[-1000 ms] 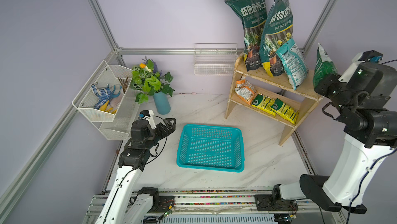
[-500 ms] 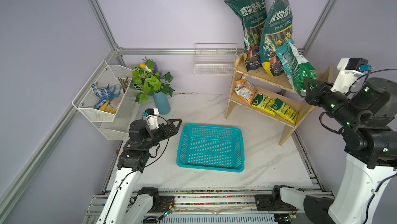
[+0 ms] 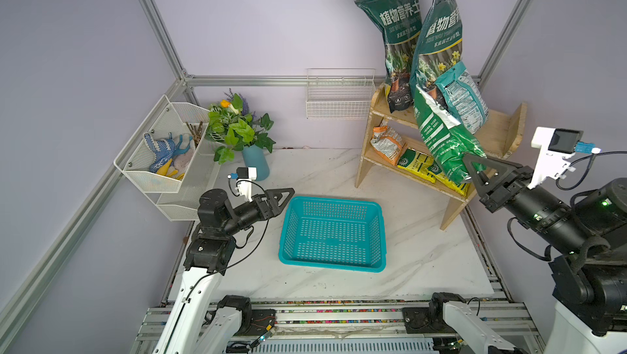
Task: Take down the fertilizer bag from the shelf
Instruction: Pick up the fertilizer bag from the shelf.
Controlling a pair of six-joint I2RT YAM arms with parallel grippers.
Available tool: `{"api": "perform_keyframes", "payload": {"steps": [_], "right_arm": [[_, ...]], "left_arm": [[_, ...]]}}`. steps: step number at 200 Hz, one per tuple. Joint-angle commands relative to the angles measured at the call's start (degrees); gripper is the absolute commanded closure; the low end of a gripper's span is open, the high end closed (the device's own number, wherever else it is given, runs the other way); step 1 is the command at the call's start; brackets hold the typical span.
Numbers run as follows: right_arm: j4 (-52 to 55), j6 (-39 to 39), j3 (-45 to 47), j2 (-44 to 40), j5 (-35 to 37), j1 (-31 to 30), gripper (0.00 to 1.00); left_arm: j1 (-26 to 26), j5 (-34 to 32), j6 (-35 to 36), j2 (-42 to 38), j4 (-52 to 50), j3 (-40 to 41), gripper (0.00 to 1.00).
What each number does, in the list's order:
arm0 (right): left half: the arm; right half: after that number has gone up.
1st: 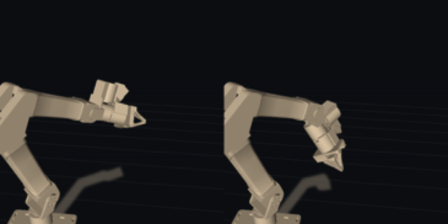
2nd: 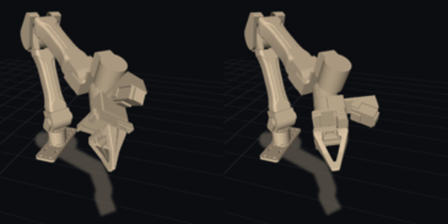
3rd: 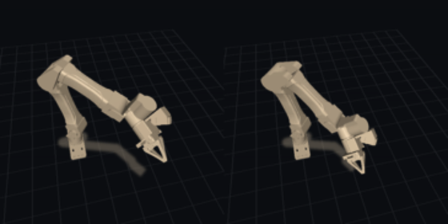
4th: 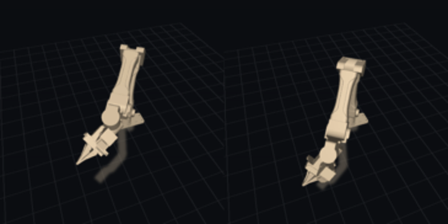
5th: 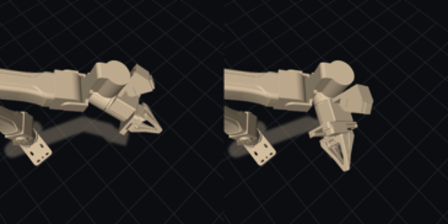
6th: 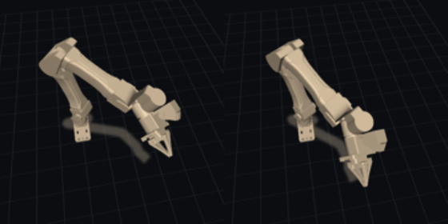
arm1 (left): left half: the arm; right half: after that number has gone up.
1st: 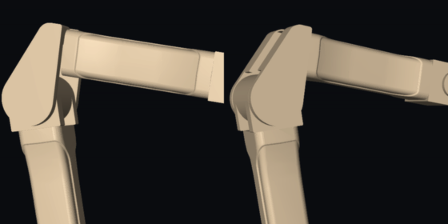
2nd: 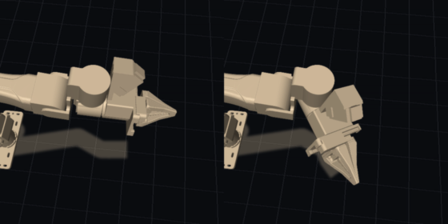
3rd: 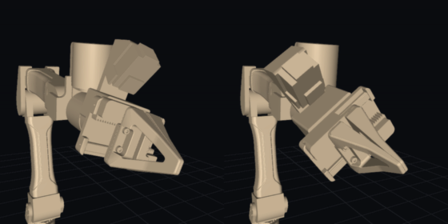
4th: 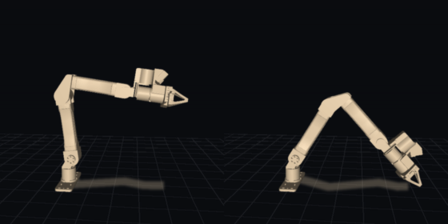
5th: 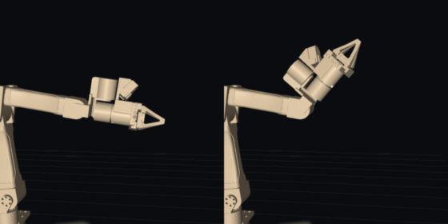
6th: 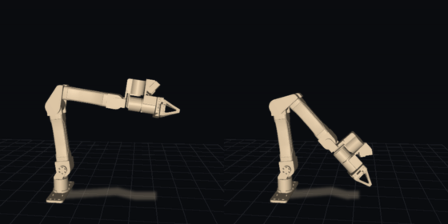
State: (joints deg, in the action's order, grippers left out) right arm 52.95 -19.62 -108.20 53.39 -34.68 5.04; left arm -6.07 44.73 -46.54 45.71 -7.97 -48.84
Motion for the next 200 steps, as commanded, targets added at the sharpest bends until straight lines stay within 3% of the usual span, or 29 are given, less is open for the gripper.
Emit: {"api": "perform_keyframes", "payload": {"steps": [1, 45, 116, 145, 177, 200], "right_arm": [[-11.9, -0.9, 2.7, 0.3, -3.6, -0.2, 1.00], [-11.2, 2.8, 10.2, 1.6, 1.9, -5.5, 1.00], [-14.4, 11.1, 18.6, 5.3, 37.7, -40.7, 1.00], [-21.7, 13.1, 24.0, 4.9, 44.7, -47.1, 1.00], [-27.0, 19.0, 26.8, 8.5, 58.9, -59.0, 1.00], [-33.4, 21.4, 29.4, 9.5, 63.1, -62.9, 1.00]], "left_arm": [[0.2, 5.8, -3.3, 0.0, 4.9, -2.4, 0.00], [0.1, 5.8, -4.7, -0.4, 6.5, -2.1, 0.00], [0.2, 7.4, -8.8, 2.5, 11.1, -0.1, 0.00], [0.2, 6.7, -9.5, 3.5, 11.9, 1.0, 0.00], [0.1, 6.2, -12.1, 2.9, 14.3, 2.6, 0.00], [0.2, 4.8, -12.2, 3.9, 12.1, 3.0, 0.00]]}}
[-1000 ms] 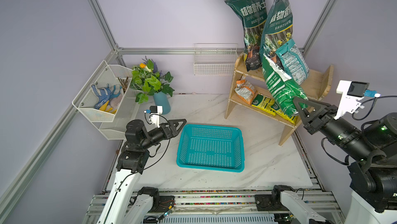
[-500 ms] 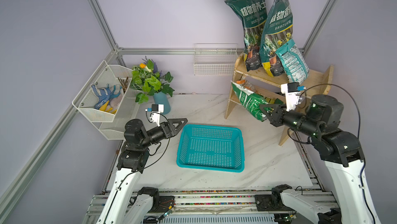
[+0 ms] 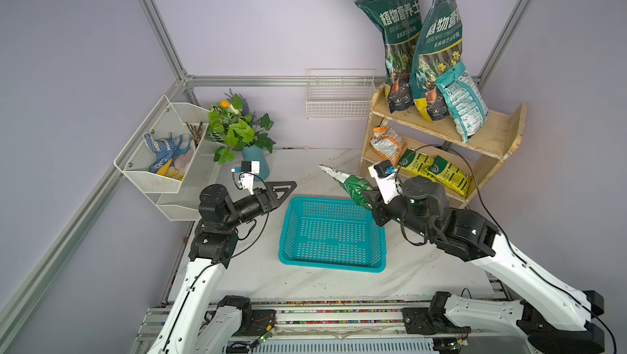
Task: Take down the fertilizer bag from the shelf
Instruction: Pick up the fertilizer bag from the shelf.
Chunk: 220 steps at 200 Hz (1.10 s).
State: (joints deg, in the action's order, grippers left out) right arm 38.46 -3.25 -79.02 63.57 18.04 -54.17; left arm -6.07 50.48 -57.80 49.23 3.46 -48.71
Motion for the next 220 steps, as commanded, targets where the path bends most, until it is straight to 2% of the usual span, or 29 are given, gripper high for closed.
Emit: {"api": "perform_keyframes", "payload": {"steps": [1, 39, 67, 145, 163, 205, 220], "right_arm": [[-19.2, 5.1, 0.3, -0.7, 10.5, -3.8, 1.00], [-25.8, 10.4, 1.4, 3.3, 13.9, -10.0, 1.00], [-31.6, 15.4, 3.5, 6.0, 17.0, -14.8, 1.00], [-39.3, 17.8, 8.7, 6.7, 17.0, -17.7, 1.00], [-40.1, 18.3, 9.2, 6.2, 16.9, -18.6, 1.00], [-41.3, 19.6, 10.4, 7.5, 17.7, -19.8, 1.00], [-42.3, 19.9, 11.3, 7.7, 17.9, -20.0, 1.00]], "left_arm": [[0.1, -1.0, -0.9, 0.5, 0.4, 2.7, 0.00], [0.1, 1.8, -2.4, 6.4, 0.0, 2.1, 0.00], [0.1, 0.8, -1.6, 6.9, -0.4, 2.3, 0.00], [1.5, -1.7, -0.5, 7.1, -0.9, 3.2, 0.01], [1.6, -0.6, -1.6, 8.9, 0.5, 3.4, 0.14], [1.7, 0.7, -2.3, 10.5, 2.6, 3.5, 0.69], [1.6, 0.7, -1.8, 10.4, 2.5, 3.4, 0.85]]}}
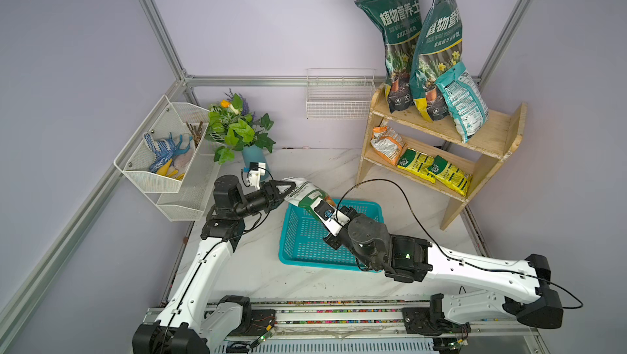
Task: Take down the fertilizer bag from the shelf
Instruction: Pick up the fertilizer bag from the shelf.
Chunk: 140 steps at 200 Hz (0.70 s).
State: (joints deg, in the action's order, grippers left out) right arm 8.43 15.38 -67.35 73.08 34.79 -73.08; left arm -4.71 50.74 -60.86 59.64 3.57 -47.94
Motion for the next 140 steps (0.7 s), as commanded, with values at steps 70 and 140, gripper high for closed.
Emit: {"api": "perform_keyframes", "payload": {"steps": [70, 140], "right_arm": [[-14.3, -0.4, 6.9, -7.0, 1.8, -1.2, 0.87], [-6.8, -9.4, 11.7, -17.8, 4.4, -1.1, 0.58]], "left_arm": [[0.7, -0.6, 3.1, -1.0, 2.8, 2.5, 1.00], [0.6, -2.6, 3.5, -3.7, 5.7, 2.2, 1.00]]}}
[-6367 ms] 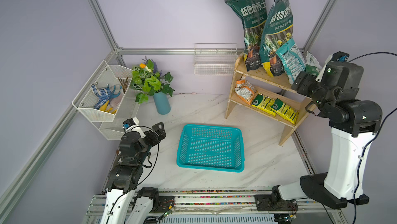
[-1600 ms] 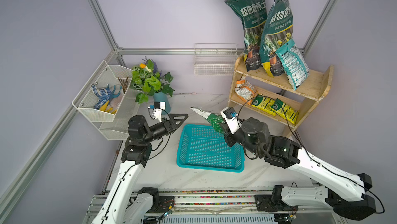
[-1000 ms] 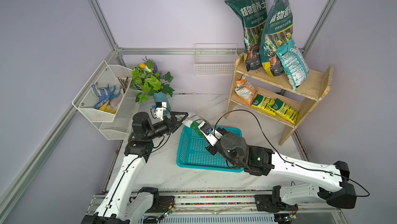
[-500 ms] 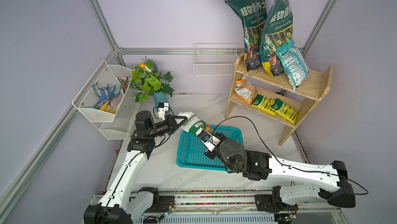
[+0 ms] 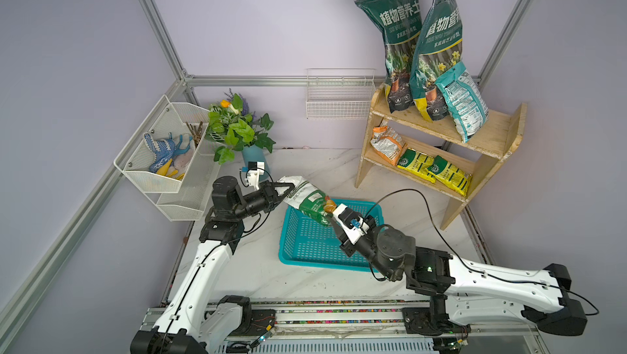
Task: Take down the fertilizer bag from the shelf
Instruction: Pick up the fertilizer bag from the shelf, then place the fertilizer bag in the storage box.
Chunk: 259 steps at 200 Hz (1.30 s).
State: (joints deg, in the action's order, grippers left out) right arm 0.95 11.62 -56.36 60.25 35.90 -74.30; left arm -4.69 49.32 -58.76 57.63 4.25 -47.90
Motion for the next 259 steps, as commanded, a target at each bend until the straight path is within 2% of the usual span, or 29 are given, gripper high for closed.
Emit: {"api": "perform_keyframes", "payload": {"steps": [1, 49, 68, 89, 91, 95, 114, 139, 164, 186, 204, 216, 239, 259], "right_arm": [[1.1, -5.8, 0.8, -5.2, 3.4, 0.2, 0.57], [15.1, -19.2, 1.9, -14.9, 9.4, 0.1, 0.37], [21.1, -24.7, 2.2, -16.6, 13.4, 0.1, 0.36], [24.8, -29.0, 5.0, -18.2, 16.8, 0.1, 0.36], [24.9, -29.4, 5.3, -18.3, 17.1, 0.1, 0.32], [25.3, -30.0, 6.1, -18.8, 17.8, 0.1, 0.30], [25.5, -31.3, 10.0, -21.4, 20.0, 0.6, 0.26], [25.6, -31.4, 13.3, -26.8, 20.9, 2.1, 0.22], [25.3, -31.6, 15.0, -32.3, 22.3, 3.8, 0.17], [24.5, -31.6, 16.0, -33.1, 22.6, 5.7, 0.14], [23.0, -31.2, 16.4, -30.2, 19.5, 9.6, 0.11], [22.2, -30.7, 15.8, -26.7, 13.2, 14.4, 0.11], [22.4, -31.1, 13.8, -20.2, 3.6, 24.1, 0.16], [22.4, -31.8, 13.7, -19.5, 0.4, 27.6, 0.18]], "left_arm": [[0.5, -1.1, 1.3, -1.7, 5.1, 2.2, 1.00], [0.0, -0.5, 1.9, 0.1, 4.5, -0.9, 1.00], [-3.2, -1.4, 4.6, 1.1, -1.2, -6.6, 1.00], [-8.9, -6.5, 7.0, 1.6, -7.5, -12.3, 1.00], [-9.5, -6.9, 7.1, 1.6, -7.8, -12.8, 1.00], [-10.4, -8.0, 7.3, 1.9, -8.5, -13.4, 1.00], [-13.4, -11.6, 8.6, 3.7, -11.4, -16.3, 1.00], [-14.2, -14.1, 9.6, 6.8, -12.0, -17.0, 1.00], [-14.4, -14.9, 9.8, 9.3, -9.4, -16.8, 1.00], [-14.5, -15.1, 9.1, 10.6, -6.3, -16.5, 1.00], [-14.6, -15.5, 9.1, 11.5, -4.8, -16.5, 1.00], [-14.6, -15.7, 9.3, 12.3, -4.2, -16.4, 1.00], [-14.6, -15.6, 10.0, 13.8, -2.9, -16.0, 1.00], [-14.6, -15.6, 10.1, 14.9, -0.7, -15.2, 1.00]]}}
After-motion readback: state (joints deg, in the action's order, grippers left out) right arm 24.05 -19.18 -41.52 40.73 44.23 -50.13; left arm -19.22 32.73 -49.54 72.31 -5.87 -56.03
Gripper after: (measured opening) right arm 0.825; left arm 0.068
